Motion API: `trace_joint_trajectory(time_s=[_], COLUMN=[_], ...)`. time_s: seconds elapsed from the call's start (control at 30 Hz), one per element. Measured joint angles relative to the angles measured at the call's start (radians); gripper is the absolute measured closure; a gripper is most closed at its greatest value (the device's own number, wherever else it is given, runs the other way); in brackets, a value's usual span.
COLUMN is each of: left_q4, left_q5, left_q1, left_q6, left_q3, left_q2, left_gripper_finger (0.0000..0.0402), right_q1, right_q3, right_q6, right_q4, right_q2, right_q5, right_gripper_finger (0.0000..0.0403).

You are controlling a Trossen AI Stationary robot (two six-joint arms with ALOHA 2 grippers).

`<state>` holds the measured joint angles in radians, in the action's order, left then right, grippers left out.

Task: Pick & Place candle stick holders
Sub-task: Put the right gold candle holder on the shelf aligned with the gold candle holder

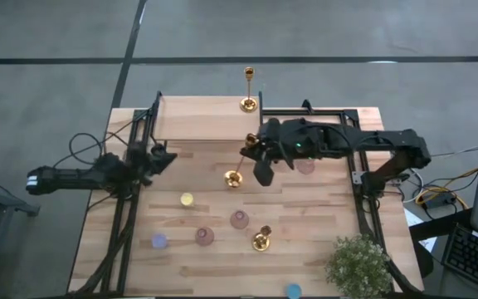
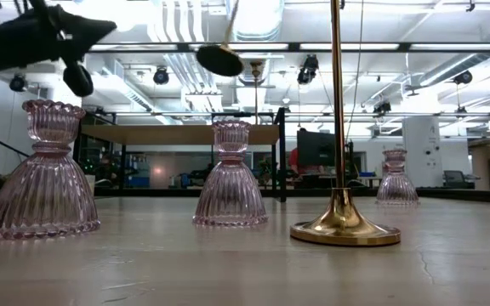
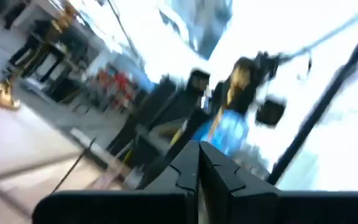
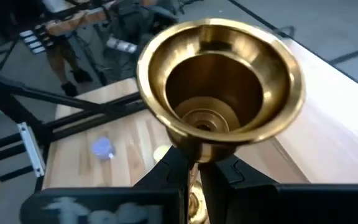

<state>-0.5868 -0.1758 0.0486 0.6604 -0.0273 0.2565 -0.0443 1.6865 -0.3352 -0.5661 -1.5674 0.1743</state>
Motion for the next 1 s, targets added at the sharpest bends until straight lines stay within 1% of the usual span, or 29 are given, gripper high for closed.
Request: trace_joint_trajectory(time_s=[0.03, 0.1, 0.23, 0.33, 0.4, 0.5, 0.6, 0.67, 0.77, 0.87, 1.0], left_q4=[-0.034, -0.076, -0.067, -0.037, 0.009, 0.103, 0.183, 0.202, 0.249, 0.368, 0.393], left_q5=[-0.007, -0.015, -0.019, -0.019, -0.010, 0.017, 0.046, 0.067, 0.112, 0.118, 0.113], left_q1=[0.001, 0.002, 0.002, 0.001, 0.001, 0.001, 0.001, 0.001, 0.001, 0.001, 0.002], left_q6=[0.039, 0.065, 0.124, 0.090, 0.048, -0.006, -0.058, -0.095, -0.169, -0.178, -0.191], left_q3=[0.000, -0.003, -0.061, -0.134, -0.193, -0.290, -0.384, -0.442, -0.522, -0.590, -0.662], left_q2=[0.001, 0.007, 0.028, 0.078, 0.126, 0.217, 0.312, 0.375, 0.457, 0.533, 0.604], left_gripper_finger=[0.0388, 0.0388, 0.0388, 0.0385, 0.0377, 0.0353, 0.0320, 0.0295, 0.0259, 0.0226, 0.0196], right_q1=[0.004, 0.011, 0.033, 0.054, 0.064, 0.077, 0.091, 0.098, 0.106, 0.110, 0.111], right_q3=[0.037, 0.114, 0.291, 0.418, 0.485, 0.568, 0.642, 0.671, 0.660, 0.667, 0.668], right_q6=[0.014, 0.028, 0.031, 0.030, 0.037, 0.045, 0.043, 0.044, 0.042, 0.036, 0.031], right_q4=[-0.011, -0.042, -0.171, -0.270, -0.304, -0.323, -0.339, -0.346, -0.328, -0.328, -0.341], right_q2=[-0.027, -0.084, -0.200, -0.282, -0.328, -0.381, -0.425, -0.445, -0.442, -0.439, -0.436], right_q5=[-0.007, -0.024, -0.053, -0.081, -0.095, -0.134, -0.187, -0.193, -0.198, -0.200, -0.201], right_gripper_finger=[0.0390, 0.0390, 0.0390, 0.0390, 0.0390, 0.0390, 0.0390, 0.0390, 0.0390, 0.0390, 0.0390])
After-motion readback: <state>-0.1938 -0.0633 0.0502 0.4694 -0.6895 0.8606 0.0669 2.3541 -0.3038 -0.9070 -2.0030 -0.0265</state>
